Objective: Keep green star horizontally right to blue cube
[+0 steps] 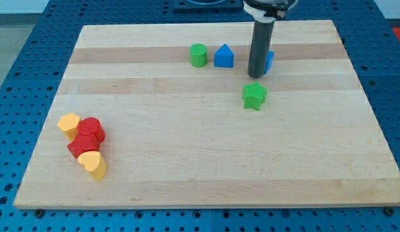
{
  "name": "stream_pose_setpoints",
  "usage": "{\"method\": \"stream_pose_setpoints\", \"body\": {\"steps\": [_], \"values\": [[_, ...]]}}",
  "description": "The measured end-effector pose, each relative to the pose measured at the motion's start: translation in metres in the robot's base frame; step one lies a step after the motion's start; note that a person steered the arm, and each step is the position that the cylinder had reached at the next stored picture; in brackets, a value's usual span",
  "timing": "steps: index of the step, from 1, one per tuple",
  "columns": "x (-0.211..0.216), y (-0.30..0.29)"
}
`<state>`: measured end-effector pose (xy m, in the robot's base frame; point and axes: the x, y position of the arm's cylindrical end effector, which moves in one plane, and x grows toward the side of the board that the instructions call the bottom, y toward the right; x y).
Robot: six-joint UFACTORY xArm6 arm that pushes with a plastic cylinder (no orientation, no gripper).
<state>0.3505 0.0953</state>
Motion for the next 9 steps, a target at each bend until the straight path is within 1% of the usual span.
{"method": "stream_pose_setpoints", "body": {"steps": [1,2,3,4,5,6,8,9], "values": [[-0.011,0.000],[-0.008,0.000],[0.014,0.000],[0.014,-0.018],[0.014,-0.078],[0.049,-0.076],[0.079,-0.073],[0.082,-0.068]]}}
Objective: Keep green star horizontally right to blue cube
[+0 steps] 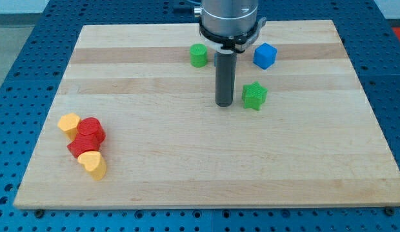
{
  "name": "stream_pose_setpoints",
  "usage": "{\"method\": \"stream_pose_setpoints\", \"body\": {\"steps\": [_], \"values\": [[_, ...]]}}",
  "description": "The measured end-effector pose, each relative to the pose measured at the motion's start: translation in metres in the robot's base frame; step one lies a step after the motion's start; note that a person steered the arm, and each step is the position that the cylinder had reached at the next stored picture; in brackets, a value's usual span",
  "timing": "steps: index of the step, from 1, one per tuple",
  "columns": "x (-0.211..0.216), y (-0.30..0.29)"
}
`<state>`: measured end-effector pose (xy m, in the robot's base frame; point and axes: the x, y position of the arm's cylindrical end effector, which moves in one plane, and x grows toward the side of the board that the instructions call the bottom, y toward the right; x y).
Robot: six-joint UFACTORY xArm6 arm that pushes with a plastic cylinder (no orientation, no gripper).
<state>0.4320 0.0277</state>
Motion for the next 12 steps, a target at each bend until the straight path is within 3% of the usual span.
{"method": "stream_pose_setpoints", "body": {"steps": [3,5,7,12], "values": [[-0.001,0.085],[0.023,0.084],[0.023,0.133],[-0.011,0.091]]}}
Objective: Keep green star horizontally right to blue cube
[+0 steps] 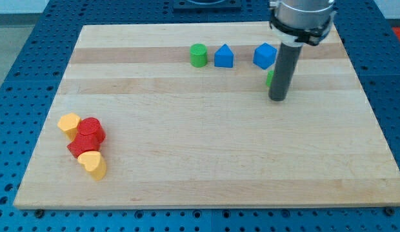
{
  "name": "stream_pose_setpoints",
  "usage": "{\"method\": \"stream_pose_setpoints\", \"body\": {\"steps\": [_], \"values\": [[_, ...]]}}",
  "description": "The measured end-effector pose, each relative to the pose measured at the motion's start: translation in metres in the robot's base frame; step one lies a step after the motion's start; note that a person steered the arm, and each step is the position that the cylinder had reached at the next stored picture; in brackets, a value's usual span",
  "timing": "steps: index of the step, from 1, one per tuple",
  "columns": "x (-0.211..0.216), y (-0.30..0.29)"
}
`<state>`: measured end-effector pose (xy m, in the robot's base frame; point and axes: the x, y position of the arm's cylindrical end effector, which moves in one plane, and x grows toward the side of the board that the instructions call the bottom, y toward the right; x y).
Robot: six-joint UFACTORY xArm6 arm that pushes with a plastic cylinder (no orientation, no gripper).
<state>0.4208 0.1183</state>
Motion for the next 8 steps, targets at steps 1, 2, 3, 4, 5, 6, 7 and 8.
{"method": "stream_pose_setpoints", "body": {"steps": [1,2,3,4,5,6,7,8], "values": [[0.000,-0.035],[-0.008,-0.059],[-0.037,-0.055],[-0.037,-0.055],[-0.037,-0.036],[-0.045,0.000],[-0.049,0.006],[-0.048,0.006]]}}
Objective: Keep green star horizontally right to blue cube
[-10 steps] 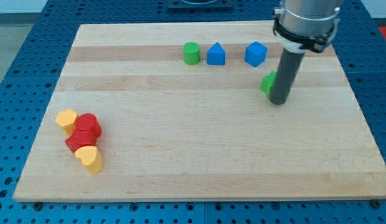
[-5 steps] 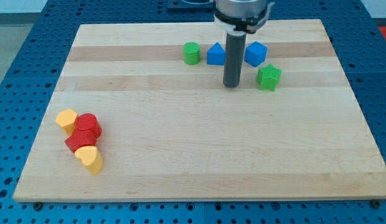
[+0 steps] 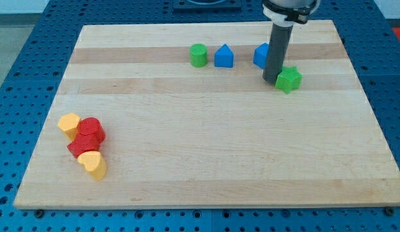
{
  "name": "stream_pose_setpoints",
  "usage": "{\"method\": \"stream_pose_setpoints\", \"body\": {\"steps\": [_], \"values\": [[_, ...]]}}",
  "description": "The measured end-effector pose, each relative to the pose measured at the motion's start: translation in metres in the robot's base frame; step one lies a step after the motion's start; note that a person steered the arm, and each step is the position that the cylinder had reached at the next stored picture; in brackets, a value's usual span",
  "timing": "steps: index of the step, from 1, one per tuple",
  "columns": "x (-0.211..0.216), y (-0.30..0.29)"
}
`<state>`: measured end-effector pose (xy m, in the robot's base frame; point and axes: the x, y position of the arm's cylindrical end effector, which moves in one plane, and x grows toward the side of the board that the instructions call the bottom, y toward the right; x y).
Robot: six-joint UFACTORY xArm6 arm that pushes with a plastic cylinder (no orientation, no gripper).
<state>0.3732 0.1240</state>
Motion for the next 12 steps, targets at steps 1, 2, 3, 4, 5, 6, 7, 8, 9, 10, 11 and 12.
{"method": "stream_pose_setpoints", "body": {"steps": [1,2,3,4,5,6,7,8,9,10,11,12], "values": [[0.021,-0.002],[0.022,-0.001],[0.027,0.022],[0.029,0.023],[0.054,0.028],[0.057,0.034],[0.057,0.061],[0.057,0.063],[0.053,0.064],[0.031,0.071],[0.005,0.071],[-0.020,0.071]]}}
